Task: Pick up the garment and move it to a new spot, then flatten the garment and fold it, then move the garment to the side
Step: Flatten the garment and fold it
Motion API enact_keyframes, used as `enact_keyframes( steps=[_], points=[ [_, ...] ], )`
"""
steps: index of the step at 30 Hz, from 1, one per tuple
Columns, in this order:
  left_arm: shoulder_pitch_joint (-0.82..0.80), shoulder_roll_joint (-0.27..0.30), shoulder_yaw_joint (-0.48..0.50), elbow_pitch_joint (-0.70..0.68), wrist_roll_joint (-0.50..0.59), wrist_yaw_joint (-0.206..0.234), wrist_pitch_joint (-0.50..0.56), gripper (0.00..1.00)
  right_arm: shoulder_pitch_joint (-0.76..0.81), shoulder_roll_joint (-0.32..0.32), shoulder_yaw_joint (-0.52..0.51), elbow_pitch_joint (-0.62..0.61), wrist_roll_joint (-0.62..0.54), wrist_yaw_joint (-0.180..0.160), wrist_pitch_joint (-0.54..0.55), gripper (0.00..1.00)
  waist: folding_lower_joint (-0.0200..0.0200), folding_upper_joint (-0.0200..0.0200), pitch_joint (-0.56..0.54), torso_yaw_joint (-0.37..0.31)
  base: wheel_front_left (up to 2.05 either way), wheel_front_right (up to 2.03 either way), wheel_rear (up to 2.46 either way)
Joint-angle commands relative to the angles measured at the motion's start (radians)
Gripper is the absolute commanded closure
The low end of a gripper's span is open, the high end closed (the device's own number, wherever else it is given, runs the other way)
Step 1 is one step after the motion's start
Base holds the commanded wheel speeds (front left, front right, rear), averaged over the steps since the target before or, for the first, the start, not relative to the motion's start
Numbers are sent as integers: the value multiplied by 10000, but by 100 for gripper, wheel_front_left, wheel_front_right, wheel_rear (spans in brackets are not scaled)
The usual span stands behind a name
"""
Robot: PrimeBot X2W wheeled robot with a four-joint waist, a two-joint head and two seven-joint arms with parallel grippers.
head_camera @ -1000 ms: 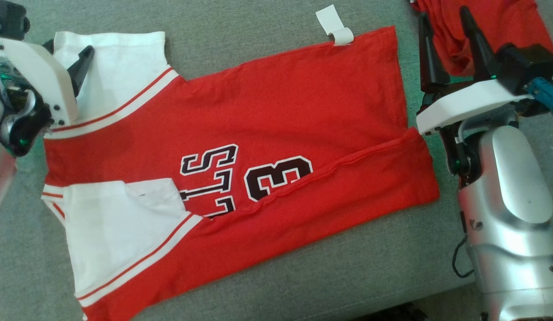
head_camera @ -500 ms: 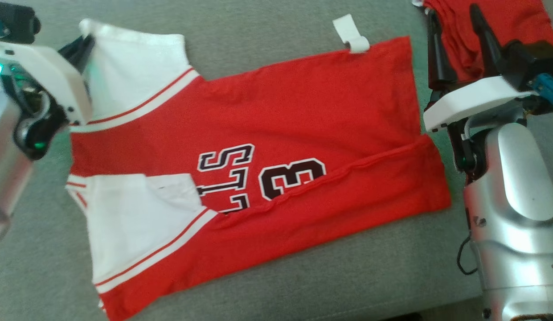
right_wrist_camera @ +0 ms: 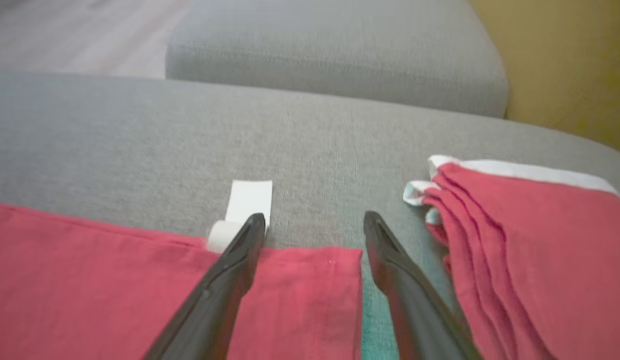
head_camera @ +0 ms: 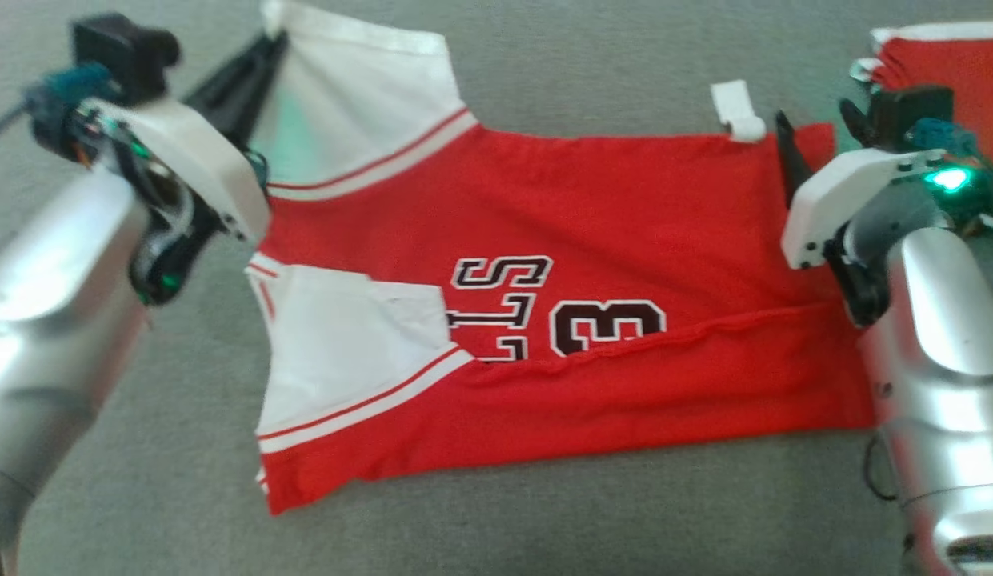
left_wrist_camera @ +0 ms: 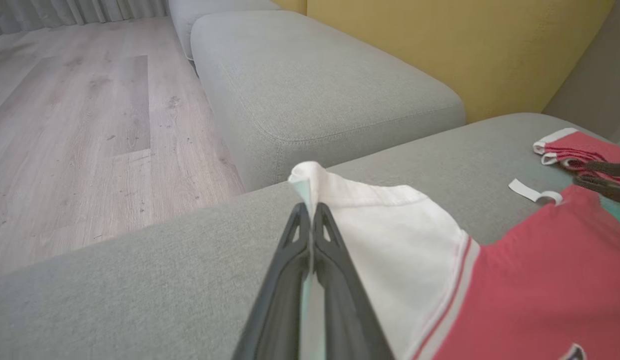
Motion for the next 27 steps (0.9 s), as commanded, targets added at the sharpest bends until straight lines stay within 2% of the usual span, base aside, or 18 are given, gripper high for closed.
enact_keyframes(
  steps=[1,9,20,21,22,27],
  points=[
    [-213,340,330,-287,106,56,-110,100,-314,-100,85,-125,-164,65,125,0,0,0,-146,279,0,0,0],
    [184,314,-44,-1210,271,198,41,100,-711,-381,-669,1406,-925,65,807,0,0,0,-190,624,0,0,0],
    [320,574,-128,-1560,278,382,210,100,-1239,-236,-935,2626,-1493,65,471,2,0,0,-130,518,0,0,0],
    [309,598,-122,-1560,273,387,220,100,-1306,-219,-909,2765,-1471,65,475,71,0,0,-114,504,0,0,0],
    [292,624,-114,-1552,271,391,227,100,-1375,-227,-841,2892,-1471,65,460,100,0,0,-98,491,0,0,0],
    [171,759,48,-1368,225,496,141,100,-1834,-206,-574,3160,-1087,65,-107,100,0,0,-26,408,0,0,0]
  ],
)
